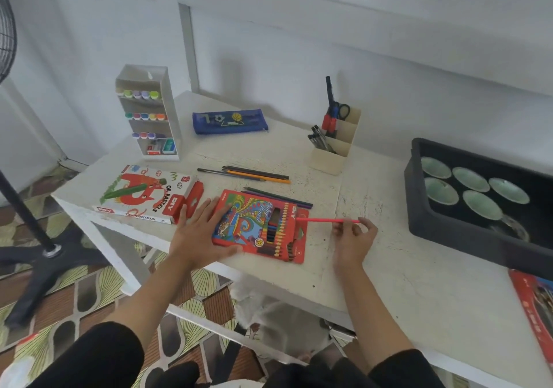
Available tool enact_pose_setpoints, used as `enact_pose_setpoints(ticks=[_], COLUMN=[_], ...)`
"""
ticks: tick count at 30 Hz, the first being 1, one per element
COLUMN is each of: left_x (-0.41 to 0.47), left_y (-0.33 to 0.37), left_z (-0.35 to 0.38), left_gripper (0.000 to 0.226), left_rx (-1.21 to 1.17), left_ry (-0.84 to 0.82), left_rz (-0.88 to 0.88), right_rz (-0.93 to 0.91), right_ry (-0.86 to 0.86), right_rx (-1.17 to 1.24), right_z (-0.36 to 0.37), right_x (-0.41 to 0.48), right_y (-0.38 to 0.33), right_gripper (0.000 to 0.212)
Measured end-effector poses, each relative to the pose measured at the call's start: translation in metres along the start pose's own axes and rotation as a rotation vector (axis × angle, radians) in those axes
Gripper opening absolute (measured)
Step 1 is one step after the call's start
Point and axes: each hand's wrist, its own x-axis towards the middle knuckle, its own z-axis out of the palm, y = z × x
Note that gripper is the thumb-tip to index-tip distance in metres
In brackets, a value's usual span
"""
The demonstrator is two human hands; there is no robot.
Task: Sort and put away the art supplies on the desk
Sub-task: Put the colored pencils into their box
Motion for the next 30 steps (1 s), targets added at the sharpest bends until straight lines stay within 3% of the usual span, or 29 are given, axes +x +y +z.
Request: enact_pose_setpoints(ticks=[6,12,14,30], left_x=[0.000,0.000,0.000,0.001], left_y=[-0.002,-0.002,-0.002,-0.004], left_z=[0.002,0.003,0.004,0.008], left_gripper=[0.115,0.115,0.116,0.110], left_rx=[-0.023,-0.030,-0.038,-0.047], left_ry=[0.009,0.015,0.027,0.047], left_rz=[0.012,0.017,0.011,0.013], right_rz=[-0.066,-0.312,-0.336,-0.320], right_ry=[-0.061,-0.445,-0.505,-0.542], right_rx=[-0.080,-0.753,-0.890,-1.171], right_z=[0.004,0.021,0.032,0.043], right_x=[-0.003,-0.003,-0.002,0.008], right_y=[0.003,0.008,0.009,0.015], right_gripper=[0.010,0.008,0.006,0.007])
